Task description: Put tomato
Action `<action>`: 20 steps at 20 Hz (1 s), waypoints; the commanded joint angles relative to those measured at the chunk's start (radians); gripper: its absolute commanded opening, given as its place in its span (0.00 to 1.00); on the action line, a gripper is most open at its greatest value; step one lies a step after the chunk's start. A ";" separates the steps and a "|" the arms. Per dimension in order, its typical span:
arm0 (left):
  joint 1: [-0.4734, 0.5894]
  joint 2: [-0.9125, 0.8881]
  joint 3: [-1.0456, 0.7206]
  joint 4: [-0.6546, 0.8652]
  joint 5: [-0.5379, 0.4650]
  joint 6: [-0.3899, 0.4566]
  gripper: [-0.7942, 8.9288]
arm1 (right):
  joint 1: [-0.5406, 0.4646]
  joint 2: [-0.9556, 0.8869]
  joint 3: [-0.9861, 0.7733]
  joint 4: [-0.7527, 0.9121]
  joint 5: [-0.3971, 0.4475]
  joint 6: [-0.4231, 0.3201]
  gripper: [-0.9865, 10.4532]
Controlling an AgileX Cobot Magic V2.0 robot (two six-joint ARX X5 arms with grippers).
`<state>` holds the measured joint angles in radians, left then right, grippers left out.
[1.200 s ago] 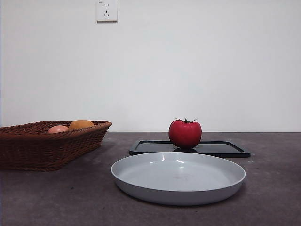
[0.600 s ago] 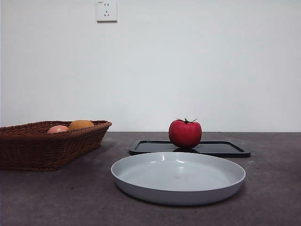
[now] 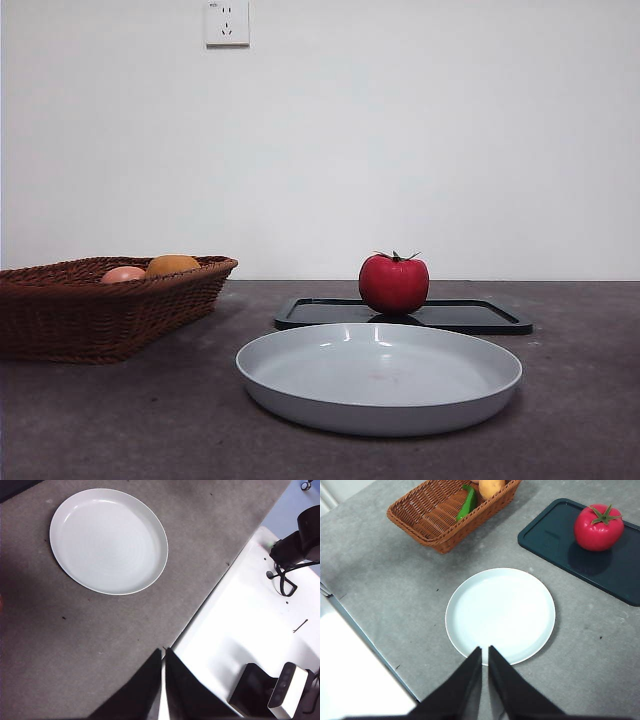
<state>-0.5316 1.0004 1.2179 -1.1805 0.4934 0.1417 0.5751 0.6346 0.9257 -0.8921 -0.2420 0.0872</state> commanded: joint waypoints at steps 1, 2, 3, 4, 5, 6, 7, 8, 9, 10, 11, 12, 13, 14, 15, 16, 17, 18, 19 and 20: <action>0.006 -0.022 0.021 0.041 0.000 0.045 0.09 | 0.006 0.004 0.006 0.010 0.000 0.010 0.09; 0.016 -0.039 0.021 0.094 0.000 0.053 0.09 | 0.006 0.004 0.006 0.011 0.000 0.010 0.09; 0.036 -0.071 0.017 0.198 0.000 0.083 0.09 | 0.006 0.004 0.006 0.011 0.000 0.010 0.09; 0.060 -0.101 0.011 0.294 0.000 0.118 0.09 | 0.006 0.004 0.006 0.011 0.000 0.010 0.09; 0.102 -0.148 -0.007 0.417 0.000 0.160 0.09 | 0.006 0.004 0.006 0.010 0.000 0.010 0.09; 0.146 -0.188 -0.034 0.522 -0.001 0.171 0.09 | 0.006 0.004 0.006 0.011 0.000 0.010 0.09; 0.205 -0.241 -0.084 0.660 -0.010 0.169 0.09 | 0.006 0.004 0.006 0.010 0.000 0.010 0.09; 0.255 -0.291 -0.143 0.782 -0.033 0.167 0.09 | 0.006 0.004 0.006 0.011 0.000 0.010 0.09; 0.301 -0.342 -0.213 0.899 -0.082 0.164 0.09 | 0.006 0.004 0.006 0.011 0.000 0.010 0.09; 0.338 -0.392 -0.286 0.999 -0.145 0.159 0.09 | 0.006 0.004 0.006 0.010 0.000 0.010 0.09; 0.369 -0.439 -0.359 1.078 -0.204 0.154 0.09 | 0.006 0.004 0.006 0.010 0.000 0.010 0.09; 0.395 -0.487 -0.430 1.131 -0.250 0.148 0.09 | 0.006 0.004 0.006 0.011 0.000 0.010 0.09; 0.417 -0.528 -0.490 1.160 -0.282 0.132 0.09 | 0.006 0.004 0.006 0.010 0.000 0.010 0.09; 0.436 -0.568 -0.549 1.168 -0.308 0.122 0.09 | 0.006 0.004 0.006 0.010 0.000 0.010 0.09; 0.453 -0.602 -0.602 1.168 -0.325 0.114 0.09 | 0.006 0.004 0.006 0.011 0.000 0.010 0.09; 0.468 -0.633 -0.653 1.168 -0.335 0.102 0.09 | 0.006 0.004 0.006 0.010 0.000 0.010 0.09; 0.480 -0.661 -0.703 1.168 -0.336 0.087 0.09 | 0.006 0.004 0.006 0.011 0.000 0.010 0.09; 0.489 -0.690 -0.751 1.168 -0.336 0.072 0.09 | 0.006 0.004 0.006 0.010 0.000 0.010 0.09; 0.495 -0.719 -0.798 1.168 -0.336 0.061 0.09 | 0.006 0.004 0.006 0.011 0.000 0.010 0.09; 0.499 -0.748 -0.846 1.168 -0.337 0.053 0.09 | 0.006 0.004 0.006 0.010 0.000 0.010 0.09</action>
<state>-0.0341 0.2501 0.3698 -0.0246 0.1593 0.2157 0.5751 0.6346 0.9257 -0.8921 -0.2420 0.0872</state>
